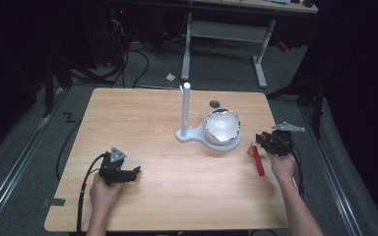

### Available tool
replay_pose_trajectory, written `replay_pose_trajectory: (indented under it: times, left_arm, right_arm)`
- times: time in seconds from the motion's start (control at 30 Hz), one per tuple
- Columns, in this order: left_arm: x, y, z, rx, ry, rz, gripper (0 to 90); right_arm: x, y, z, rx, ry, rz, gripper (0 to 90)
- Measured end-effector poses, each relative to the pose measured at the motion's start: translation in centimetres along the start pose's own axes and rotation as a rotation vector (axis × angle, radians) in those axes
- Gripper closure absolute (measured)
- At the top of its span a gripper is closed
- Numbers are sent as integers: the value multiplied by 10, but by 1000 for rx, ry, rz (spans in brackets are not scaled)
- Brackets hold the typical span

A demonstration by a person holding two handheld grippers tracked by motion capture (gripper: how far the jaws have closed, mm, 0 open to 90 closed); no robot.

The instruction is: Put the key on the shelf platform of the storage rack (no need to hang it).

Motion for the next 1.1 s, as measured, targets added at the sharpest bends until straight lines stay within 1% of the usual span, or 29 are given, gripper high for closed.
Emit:
replay_pose_trajectory:
  times: [0.17,0.4,0.6,0.63,0.87,1.1]
  left_arm:
    - [0,0,0,0,0,0,167]
    - [0,0,0,0,0,0,167]
    - [0,0,0,0,1,0,167]
    - [0,0,0,0,0,0,167]
    - [0,0,0,0,1,0,167]
    - [0,0,0,0,1,0,167]
  right_arm:
    - [-1,16,4,-24,-13,19,658]
    - [1,37,14,-39,28,23,659]
    - [6,52,20,-54,36,42,660]
    - [7,54,22,-54,33,48,660]
    - [17,68,36,-72,55,74,660]
    - [30,74,51,-85,83,101,661]
Point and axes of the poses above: each handheld gripper's, and its own axes: y roughly backward along the jaws, z roughly out of its top, x roughly to its left, the point moved 8 cm from there along -y, roughly forward along the jaws, and after that the axes turned 6 degrees about -y, right-handed, at the moved point
